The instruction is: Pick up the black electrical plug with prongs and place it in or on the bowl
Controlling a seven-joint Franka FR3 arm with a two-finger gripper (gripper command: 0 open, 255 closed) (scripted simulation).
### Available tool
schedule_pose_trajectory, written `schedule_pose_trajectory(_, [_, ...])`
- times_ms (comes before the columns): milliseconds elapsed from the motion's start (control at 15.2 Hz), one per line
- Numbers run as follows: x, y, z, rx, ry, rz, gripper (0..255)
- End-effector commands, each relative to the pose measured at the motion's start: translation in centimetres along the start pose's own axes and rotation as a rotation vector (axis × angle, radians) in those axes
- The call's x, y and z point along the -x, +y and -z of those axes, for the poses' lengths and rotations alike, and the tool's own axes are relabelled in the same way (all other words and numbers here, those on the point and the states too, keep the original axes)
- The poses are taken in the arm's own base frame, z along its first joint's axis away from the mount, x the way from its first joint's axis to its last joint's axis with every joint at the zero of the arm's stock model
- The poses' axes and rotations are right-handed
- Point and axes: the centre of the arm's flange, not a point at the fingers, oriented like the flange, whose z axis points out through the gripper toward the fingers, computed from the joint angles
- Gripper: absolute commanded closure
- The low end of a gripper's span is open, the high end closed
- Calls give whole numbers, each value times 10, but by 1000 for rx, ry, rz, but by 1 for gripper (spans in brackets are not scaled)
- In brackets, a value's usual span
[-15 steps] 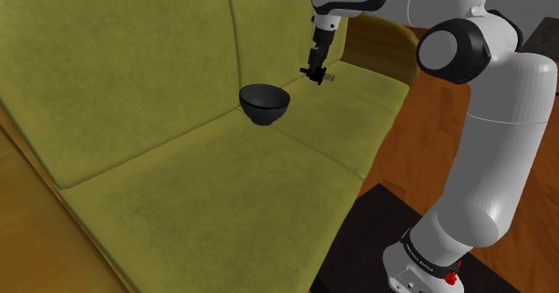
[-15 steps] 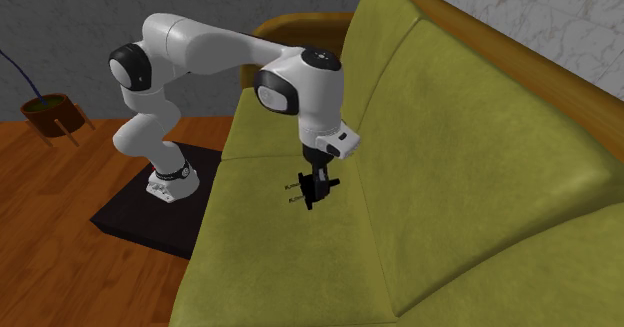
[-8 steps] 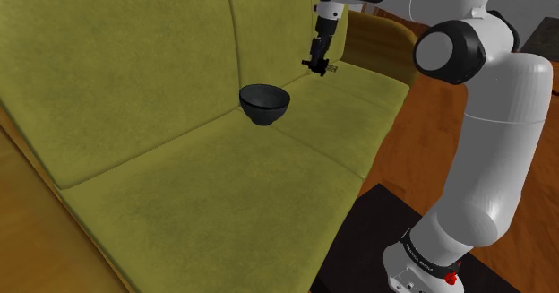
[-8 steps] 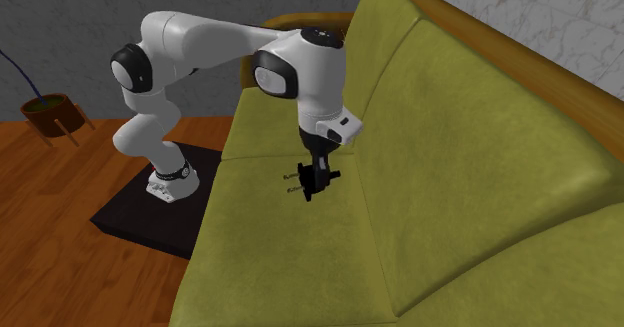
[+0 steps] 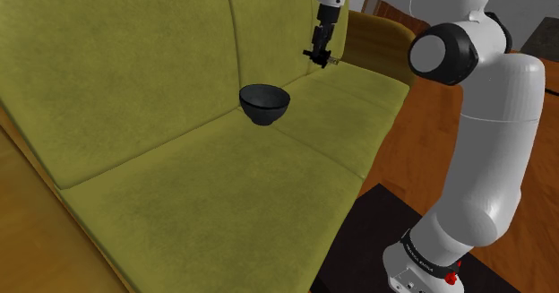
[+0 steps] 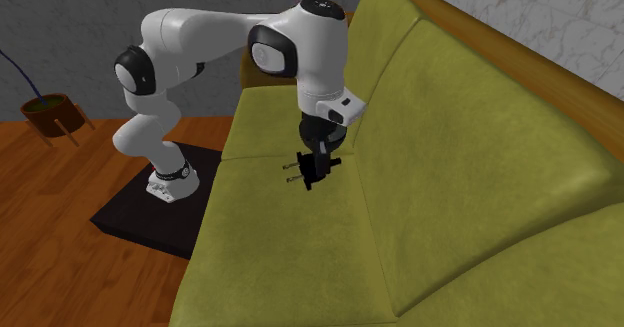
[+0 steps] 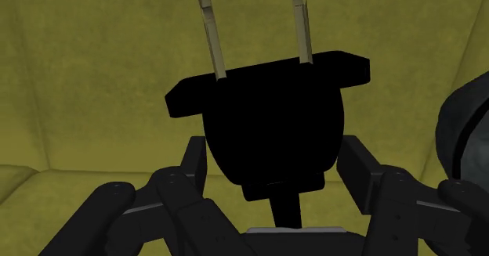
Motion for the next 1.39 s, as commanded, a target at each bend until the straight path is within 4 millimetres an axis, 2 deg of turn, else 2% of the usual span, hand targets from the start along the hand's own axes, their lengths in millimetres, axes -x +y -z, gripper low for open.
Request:
schedule_pose_trajectory(0, [-5, -19, 1, 0, 0, 0, 255])
schedule_pose_trajectory(1320, [-68, -280, 11, 0, 0, 0, 255])
